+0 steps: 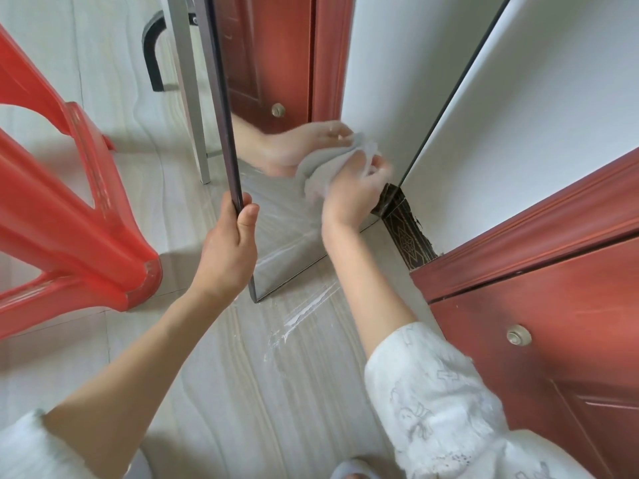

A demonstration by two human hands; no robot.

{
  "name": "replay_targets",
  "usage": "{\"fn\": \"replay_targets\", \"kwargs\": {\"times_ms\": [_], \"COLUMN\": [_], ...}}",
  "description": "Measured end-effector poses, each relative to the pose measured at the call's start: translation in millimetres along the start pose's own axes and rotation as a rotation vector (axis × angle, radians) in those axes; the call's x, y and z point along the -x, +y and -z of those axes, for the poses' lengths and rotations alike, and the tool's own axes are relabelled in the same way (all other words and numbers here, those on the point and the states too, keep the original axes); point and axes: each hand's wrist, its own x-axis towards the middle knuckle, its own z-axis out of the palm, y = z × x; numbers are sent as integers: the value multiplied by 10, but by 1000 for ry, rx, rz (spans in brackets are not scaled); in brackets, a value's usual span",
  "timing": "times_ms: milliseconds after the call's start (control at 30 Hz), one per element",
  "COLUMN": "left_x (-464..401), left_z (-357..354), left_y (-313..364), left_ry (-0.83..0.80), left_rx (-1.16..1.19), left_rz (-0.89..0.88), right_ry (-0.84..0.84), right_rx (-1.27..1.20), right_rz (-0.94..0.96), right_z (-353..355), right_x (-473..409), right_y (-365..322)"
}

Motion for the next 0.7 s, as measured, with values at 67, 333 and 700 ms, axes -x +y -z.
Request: {"fn": "replay_targets", "kwargs": {"times_ms": [67,333,700], "left_x": [-11,-55,-24], "left_z": [8,46,181], "left_y": [-18,-92,-23], "left_ry": [-4,-55,-253], "left_rx": [-6,-33,243], "left_rz": [-23,-79,6], "right_ry": [5,-153,-165], "right_rx": [46,246,-51], "right_rz": [36,-575,-92], "right_z": [19,239,76], "right_x": [155,356,571], "right_y": [356,1353,134]}}
